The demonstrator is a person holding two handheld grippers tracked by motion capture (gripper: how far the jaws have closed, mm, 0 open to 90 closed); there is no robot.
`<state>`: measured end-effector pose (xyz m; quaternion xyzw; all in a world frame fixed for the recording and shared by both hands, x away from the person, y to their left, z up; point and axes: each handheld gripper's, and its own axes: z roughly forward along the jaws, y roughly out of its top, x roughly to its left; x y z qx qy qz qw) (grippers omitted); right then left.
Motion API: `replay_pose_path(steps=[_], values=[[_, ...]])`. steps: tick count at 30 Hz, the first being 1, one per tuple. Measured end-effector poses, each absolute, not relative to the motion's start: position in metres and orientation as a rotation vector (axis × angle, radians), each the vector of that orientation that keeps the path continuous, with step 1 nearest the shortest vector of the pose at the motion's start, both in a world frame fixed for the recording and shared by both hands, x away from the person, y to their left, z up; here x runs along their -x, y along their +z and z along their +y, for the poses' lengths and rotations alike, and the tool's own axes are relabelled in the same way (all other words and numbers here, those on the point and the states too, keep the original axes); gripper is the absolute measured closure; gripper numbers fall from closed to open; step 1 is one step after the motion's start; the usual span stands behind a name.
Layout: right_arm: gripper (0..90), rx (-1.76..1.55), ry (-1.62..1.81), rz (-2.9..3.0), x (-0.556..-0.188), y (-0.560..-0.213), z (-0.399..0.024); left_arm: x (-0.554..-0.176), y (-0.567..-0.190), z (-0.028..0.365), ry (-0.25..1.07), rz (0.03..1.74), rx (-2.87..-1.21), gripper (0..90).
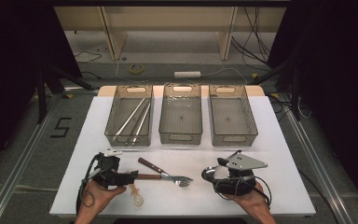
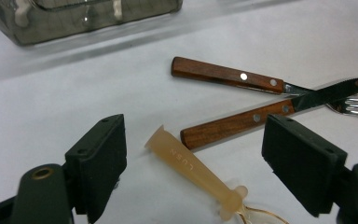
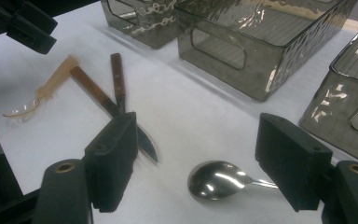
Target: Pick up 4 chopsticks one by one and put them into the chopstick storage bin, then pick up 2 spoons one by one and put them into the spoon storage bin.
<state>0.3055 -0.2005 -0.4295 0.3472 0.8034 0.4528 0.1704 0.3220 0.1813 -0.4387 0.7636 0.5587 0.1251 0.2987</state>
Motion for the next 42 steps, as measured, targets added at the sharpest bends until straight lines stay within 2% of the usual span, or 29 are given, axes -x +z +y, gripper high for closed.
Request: replay_pose_path(steps=[11,19,42], values=[[30.6,-0.982,1.291,2.284,-0.305,-0.429,-0.2,-0.314,-0.445,0.179,0.317,1.495,-2.039,22.3],[30.6,-0.986,1.286,2.285,-0.305,-0.43,-0.199,-0.324,-0.449,0.183,0.35,1.499,-2.091,24.6],[30.6,-0.986,1.278,2.291,-0.306,-0.43,-0.198,-0.328,-0.467,0.168,0.247,1.521,-2.221,30.5]])
